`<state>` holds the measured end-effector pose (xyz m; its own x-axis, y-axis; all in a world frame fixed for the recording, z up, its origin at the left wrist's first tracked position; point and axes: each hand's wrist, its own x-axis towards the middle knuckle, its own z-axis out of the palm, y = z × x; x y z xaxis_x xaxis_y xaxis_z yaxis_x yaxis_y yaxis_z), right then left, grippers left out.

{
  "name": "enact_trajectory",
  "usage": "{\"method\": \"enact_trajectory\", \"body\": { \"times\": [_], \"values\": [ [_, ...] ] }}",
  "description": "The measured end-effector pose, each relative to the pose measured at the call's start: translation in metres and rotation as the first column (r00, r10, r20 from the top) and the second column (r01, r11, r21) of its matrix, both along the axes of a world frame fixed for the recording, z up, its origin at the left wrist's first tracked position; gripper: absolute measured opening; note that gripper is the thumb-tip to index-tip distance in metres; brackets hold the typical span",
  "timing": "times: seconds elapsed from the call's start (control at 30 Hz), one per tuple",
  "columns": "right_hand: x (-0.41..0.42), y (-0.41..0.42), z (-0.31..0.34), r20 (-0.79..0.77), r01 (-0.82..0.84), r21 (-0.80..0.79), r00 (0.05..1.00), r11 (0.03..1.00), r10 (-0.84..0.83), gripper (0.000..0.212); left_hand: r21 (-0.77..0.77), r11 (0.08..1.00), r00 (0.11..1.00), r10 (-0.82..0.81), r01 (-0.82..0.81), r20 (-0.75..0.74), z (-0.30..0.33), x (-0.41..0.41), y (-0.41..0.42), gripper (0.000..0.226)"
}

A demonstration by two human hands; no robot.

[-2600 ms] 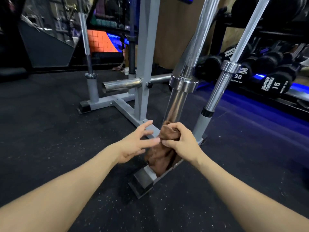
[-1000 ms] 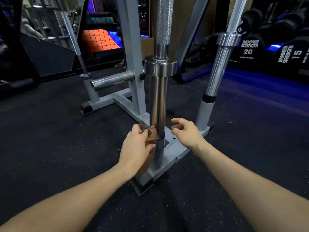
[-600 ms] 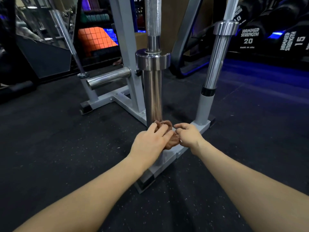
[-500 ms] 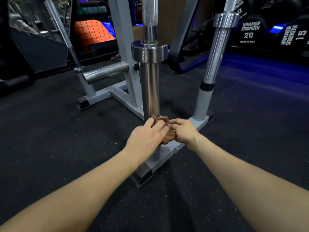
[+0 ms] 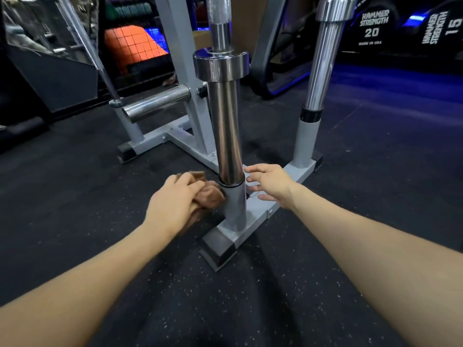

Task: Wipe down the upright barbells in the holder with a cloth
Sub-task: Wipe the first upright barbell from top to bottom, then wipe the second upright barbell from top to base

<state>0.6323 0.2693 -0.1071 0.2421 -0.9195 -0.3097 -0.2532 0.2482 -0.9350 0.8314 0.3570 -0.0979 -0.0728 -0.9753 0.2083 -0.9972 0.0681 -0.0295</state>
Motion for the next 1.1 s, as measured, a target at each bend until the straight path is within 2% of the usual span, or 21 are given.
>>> {"method": "enact_trajectory", "body": {
  "times": [0.17,0.27,0.37,0.5,0.67,0.9,1.0,1.1],
  "values": [
    [-0.011,-0.001,-0.008,0.062,0.053,0.036,0.997,0.998,-0.055,0.03,0.024,0.999,0.994,0.04,-0.038,-0.1,-0.018,0.005,0.011,0.048],
    [-0.014,0.01,-0.011,0.074,0.043,0.112,0.996,0.993,-0.051,0.03,0.066,0.995,0.98,0.086,-0.075,-0.179,-0.014,-0.009,0.019,0.05],
    [-0.017,0.024,0.002,0.058,0.054,0.173,0.996,0.983,-0.065,0.031,0.154,0.985,0.971,0.11,-0.078,-0.213,0.01,-0.028,0.031,0.051],
    [-0.037,0.036,0.052,0.018,0.066,0.232,0.997,0.97,-0.072,0.029,0.24,0.963,0.947,0.183,-0.119,-0.264,0.059,-0.058,0.041,0.049],
    [-0.087,0.048,0.154,-0.066,0.08,0.236,0.996,0.969,-0.066,0.028,0.359,0.928,0.954,0.191,-0.098,-0.232,0.158,-0.107,0.047,0.051],
    [-0.163,0.042,0.358,-0.114,0.09,0.192,0.991,0.977,-0.069,0.027,0.443,0.895,0.909,0.231,-0.057,-0.348,0.364,-0.19,0.031,0.055],
    [-0.187,0.028,0.46,-0.141,0.06,0.106,0.989,0.992,-0.045,0.024,0.427,0.903,0.88,0.242,-0.05,-0.409,0.458,-0.223,0.019,0.054],
    [-0.204,0.009,0.554,-0.167,0.05,-0.01,0.985,0.999,-0.051,0.016,0.338,0.94,0.85,0.21,-0.04,-0.482,0.538,-0.245,0.007,0.054]
  ]
}}
